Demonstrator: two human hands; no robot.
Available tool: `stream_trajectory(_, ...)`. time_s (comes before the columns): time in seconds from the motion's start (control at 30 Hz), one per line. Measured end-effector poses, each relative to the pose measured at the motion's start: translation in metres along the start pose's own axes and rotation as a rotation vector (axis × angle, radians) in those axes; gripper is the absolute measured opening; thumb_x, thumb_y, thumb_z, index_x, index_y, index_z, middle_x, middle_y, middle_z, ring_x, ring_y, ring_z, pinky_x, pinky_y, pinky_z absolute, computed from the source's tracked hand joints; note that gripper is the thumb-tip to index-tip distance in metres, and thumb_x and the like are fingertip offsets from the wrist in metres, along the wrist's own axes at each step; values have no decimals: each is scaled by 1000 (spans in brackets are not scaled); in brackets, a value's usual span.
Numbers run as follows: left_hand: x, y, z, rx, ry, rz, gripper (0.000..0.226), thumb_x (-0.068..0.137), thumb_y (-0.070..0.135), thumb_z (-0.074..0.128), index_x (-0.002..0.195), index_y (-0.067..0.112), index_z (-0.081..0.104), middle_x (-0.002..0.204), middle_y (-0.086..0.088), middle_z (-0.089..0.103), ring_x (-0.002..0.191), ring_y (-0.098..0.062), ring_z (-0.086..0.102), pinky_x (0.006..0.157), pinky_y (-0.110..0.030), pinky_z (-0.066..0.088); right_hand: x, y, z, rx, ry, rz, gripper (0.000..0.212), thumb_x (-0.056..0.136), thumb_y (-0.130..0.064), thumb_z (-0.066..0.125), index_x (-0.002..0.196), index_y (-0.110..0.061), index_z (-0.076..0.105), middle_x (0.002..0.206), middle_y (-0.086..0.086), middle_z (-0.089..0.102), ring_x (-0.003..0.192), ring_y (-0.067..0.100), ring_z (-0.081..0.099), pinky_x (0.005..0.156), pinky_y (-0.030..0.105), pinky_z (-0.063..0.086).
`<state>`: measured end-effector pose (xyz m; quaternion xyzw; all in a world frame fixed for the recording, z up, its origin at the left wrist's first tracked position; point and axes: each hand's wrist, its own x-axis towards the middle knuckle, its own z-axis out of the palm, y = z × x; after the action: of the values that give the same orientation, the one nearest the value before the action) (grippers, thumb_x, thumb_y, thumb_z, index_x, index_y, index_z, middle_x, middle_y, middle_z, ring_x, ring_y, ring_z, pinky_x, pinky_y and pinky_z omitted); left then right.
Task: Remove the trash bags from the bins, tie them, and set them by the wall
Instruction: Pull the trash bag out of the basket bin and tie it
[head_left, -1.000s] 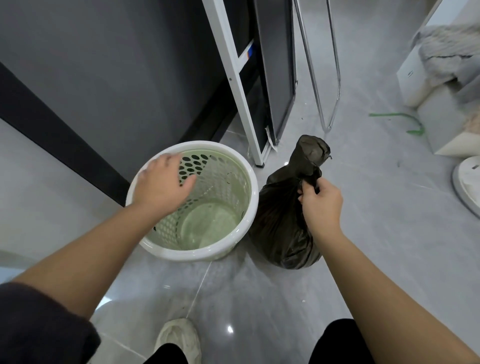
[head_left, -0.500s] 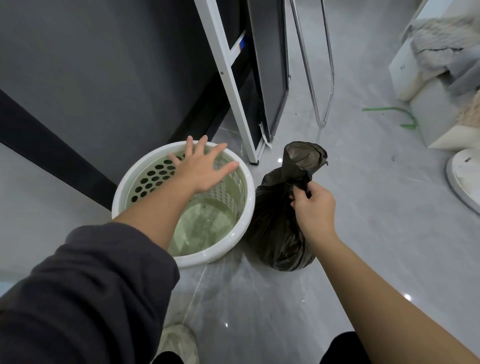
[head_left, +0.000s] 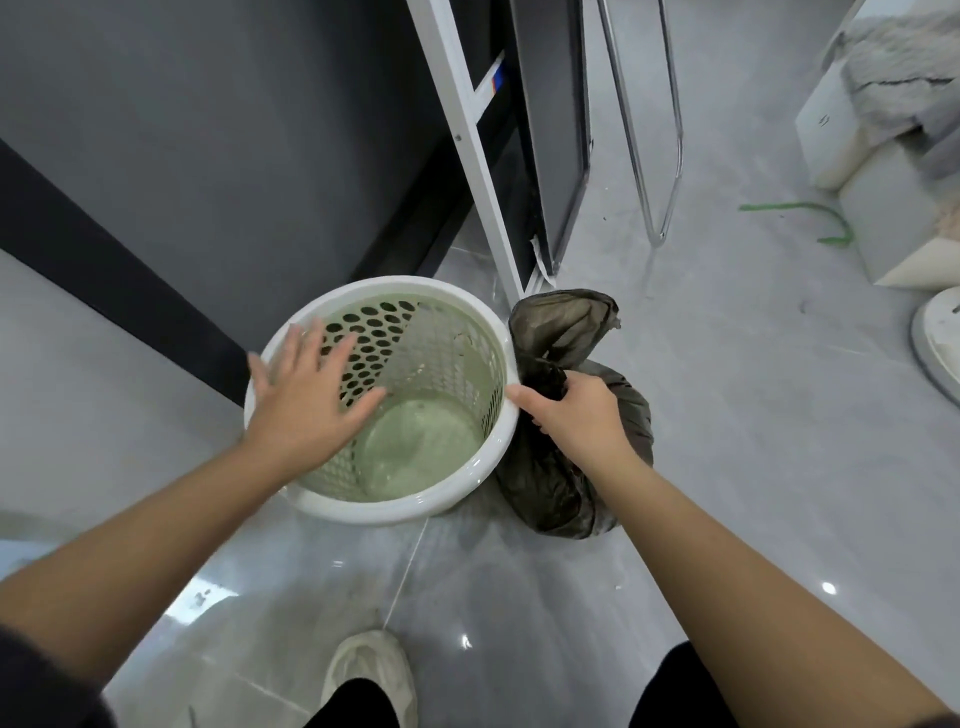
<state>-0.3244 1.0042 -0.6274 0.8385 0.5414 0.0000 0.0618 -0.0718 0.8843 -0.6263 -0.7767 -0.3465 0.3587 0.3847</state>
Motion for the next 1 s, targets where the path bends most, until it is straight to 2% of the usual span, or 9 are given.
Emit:
stream_trajectory(0.27,-23,-26,14,-58,55,-27,75,88,63,39,149,23,18,160,-13,3,147,-26,-7,118,-48,-1,5,-2,2,-1,-73,132,39,71,-47,77,84,-11,70,73,6,71,68,19,68,71,37,60)
stream_trajectory(0.43,-22,-28,11,-78,15,-22,84,81,69,34,148,21,20,159,-13,10,147,-28,-4,117,-47,1,3,-4,5,9,-64,167,39,70,-47,78,81,-11,70,71,6,69,64,18,65,68,37,60)
stream_trajectory(0.53,-22,-21,3,-92,29,-9,77,85,63,37,146,17,25,157,-13,17,147,-28,4,118,-49,3,-1,-3,-2,4,-81,133,35,72,-45,77,85,-14,71,74,5,71,67,18,66,67,33,59)
stream_trajectory(0.63,-21,16,-16,-156,148,106,52,88,44,48,132,16,46,143,-6,41,136,-23,31,115,-45,17,-3,3,-26,-38,-93,109,24,77,-41,74,87,-20,70,75,-1,71,65,12,65,57,21,54)
stream_trajectory(0.7,-21,57,-29,-205,180,237,35,88,33,52,119,18,56,124,2,54,122,-17,44,107,-39,26,-2,8,-47,-73,-50,87,18,81,-37,71,87,-20,70,70,-3,68,62,9,63,59,23,52)
stream_trajectory(0.8,-17,117,-34,-235,100,425,23,89,29,51,110,20,57,109,7,58,108,-14,50,99,-34,32,0,14,-72,-107,69,19,16,84,-29,68,84,-14,69,63,-2,64,58,9,60,63,27,49)
stream_trajectory(0.9,2,157,-30,-183,24,502,29,88,33,53,113,19,56,106,5,60,106,-17,52,98,-33,33,-3,17,-88,-207,89,-47,14,87,-24,66,84,-10,66,64,0,64,54,0,59,55,15,44)
stream_trajectory(0.93,10,167,-27,-158,14,503,35,88,35,54,119,19,53,107,4,60,106,-18,53,99,-35,35,-4,19,-92,-222,82,-67,12,87,-22,65,85,-10,65,65,0,64,52,-3,59,51,8,41)
stream_trajectory(1.0,27,186,-24,-149,-26,443,53,86,34,59,133,18,41,113,0,59,109,-24,55,101,-41,38,-5,23,-98,-256,66,-99,8,88,-19,64,86,-11,64,67,1,65,51,-7,59,52,4,42)
